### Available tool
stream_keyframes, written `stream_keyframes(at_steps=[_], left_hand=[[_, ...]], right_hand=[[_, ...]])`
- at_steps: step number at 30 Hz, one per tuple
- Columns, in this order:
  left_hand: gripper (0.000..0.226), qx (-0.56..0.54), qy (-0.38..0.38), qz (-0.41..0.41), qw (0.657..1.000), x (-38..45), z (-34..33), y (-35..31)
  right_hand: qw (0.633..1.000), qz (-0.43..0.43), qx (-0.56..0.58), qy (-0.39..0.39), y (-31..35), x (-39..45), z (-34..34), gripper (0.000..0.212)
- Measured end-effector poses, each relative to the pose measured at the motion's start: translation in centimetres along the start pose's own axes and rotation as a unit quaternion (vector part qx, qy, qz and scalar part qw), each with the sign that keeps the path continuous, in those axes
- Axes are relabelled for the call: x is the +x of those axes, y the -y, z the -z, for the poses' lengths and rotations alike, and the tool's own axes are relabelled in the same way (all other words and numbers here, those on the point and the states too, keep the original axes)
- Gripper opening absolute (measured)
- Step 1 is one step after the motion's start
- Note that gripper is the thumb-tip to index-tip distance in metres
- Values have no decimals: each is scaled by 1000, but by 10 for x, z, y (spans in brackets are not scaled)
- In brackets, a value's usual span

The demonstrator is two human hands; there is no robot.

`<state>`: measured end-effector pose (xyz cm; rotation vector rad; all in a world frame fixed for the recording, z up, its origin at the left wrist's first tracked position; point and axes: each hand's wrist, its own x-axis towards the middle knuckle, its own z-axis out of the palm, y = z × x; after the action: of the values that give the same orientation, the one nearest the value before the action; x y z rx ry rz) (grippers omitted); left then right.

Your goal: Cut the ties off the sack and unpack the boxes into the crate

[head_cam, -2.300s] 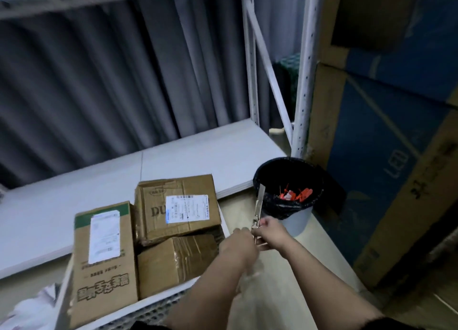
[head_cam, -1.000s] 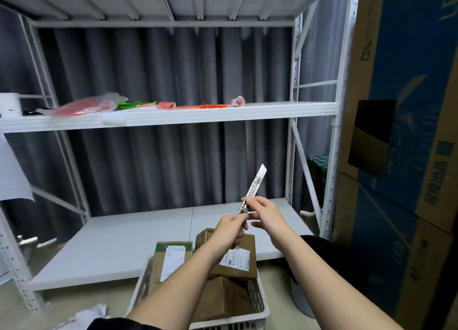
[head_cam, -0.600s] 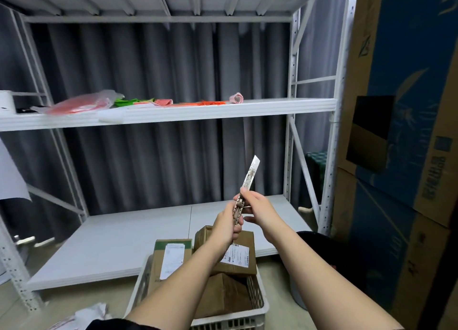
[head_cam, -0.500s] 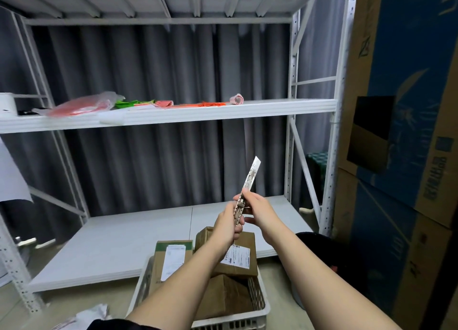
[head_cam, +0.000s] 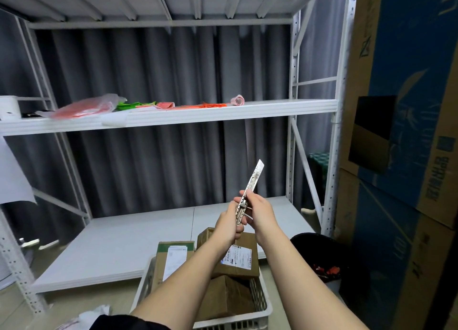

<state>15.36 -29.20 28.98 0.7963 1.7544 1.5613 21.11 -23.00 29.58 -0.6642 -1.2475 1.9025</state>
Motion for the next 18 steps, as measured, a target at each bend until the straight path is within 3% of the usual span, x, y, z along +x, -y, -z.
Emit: stream_keyframes(at_steps=[7, 14, 18], left_hand=[[46, 0, -15, 19, 1000, 2, -1, 3], [49, 77, -7, 58, 995, 3, 8, 5], [49, 67, -8, 56, 996, 3, 9, 4]], right_hand=[[995, -61, 75, -18, -4, -8, -9, 17], [999, -44, -1, 5, -10, 0, -7, 17], [998, -21, -63, 14, -10, 3, -6, 20]])
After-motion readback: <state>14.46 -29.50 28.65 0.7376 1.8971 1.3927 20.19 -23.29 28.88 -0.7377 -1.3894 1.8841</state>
